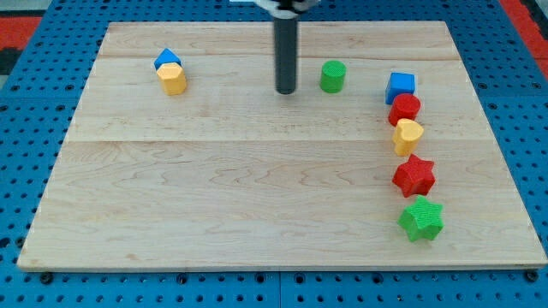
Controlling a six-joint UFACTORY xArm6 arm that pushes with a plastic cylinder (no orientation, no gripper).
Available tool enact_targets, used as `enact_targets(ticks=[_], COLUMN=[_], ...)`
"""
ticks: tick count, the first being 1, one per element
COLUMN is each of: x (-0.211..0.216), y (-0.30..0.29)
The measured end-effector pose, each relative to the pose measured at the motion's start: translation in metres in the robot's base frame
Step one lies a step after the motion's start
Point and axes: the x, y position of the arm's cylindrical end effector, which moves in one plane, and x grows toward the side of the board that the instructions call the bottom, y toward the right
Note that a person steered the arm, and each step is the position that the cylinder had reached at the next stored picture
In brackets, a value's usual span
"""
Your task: Place the green circle towards the top of the blue cube
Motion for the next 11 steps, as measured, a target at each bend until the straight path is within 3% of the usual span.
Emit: enact_targets(ticks=[1, 3, 5, 7, 9, 10, 11], x=[-0.006, -0.025, -0.025, -0.045, -0.045, -0.045, 0.01], y=[0.058, 0.03, 0.081, 0.074, 0.119, 0.075, 0.004])
